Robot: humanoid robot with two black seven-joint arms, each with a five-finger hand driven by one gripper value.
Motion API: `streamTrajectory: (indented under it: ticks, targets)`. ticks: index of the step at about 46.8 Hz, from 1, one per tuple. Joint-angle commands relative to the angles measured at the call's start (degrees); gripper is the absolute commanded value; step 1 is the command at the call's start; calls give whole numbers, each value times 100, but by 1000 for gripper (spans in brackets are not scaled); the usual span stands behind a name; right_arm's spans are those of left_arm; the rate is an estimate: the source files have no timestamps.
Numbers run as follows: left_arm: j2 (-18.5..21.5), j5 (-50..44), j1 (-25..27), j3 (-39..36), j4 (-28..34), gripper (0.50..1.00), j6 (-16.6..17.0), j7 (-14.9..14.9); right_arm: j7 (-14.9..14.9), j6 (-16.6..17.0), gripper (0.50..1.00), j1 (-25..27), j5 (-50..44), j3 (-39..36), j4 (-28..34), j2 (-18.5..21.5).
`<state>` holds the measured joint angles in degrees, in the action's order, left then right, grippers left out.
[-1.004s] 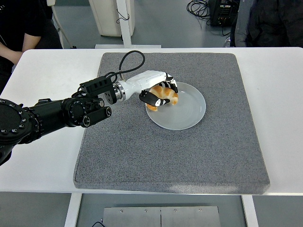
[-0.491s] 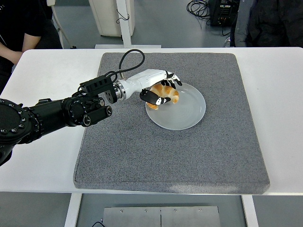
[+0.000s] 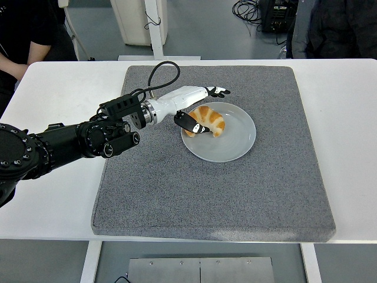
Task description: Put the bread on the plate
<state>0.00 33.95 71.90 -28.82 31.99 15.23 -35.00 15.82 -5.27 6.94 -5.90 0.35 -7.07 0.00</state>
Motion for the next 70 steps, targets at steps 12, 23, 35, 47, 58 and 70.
streamTrajectory:
  ticks: [12, 23, 35, 47, 58, 70]
  targets:
    - [0, -450, 201, 711, 9, 939, -494, 0, 0, 0, 1000, 0, 1, 0, -4, 0]
    - [0, -1522, 667, 940, 9, 961, -1180, 0, 0, 0, 1000, 0, 1, 0, 4, 0]
    - [123, -2472, 579, 1695, 17, 971, -1198, 55, 0, 0, 1000, 0, 1, 0, -4, 0]
    - [632, -3061, 430, 2293, 26, 972, -1259, 213, 0, 0, 1000, 0, 1, 0, 4, 0]
    - [1045, -3430, 237, 2873, 26, 974, -1365, 274, 0, 0, 1000, 0, 1, 0, -4, 0]
    - [1388, -3422, -378, 4314, 17, 975, -1690, 661, 0, 0, 1000, 0, 1, 0, -4, 0]
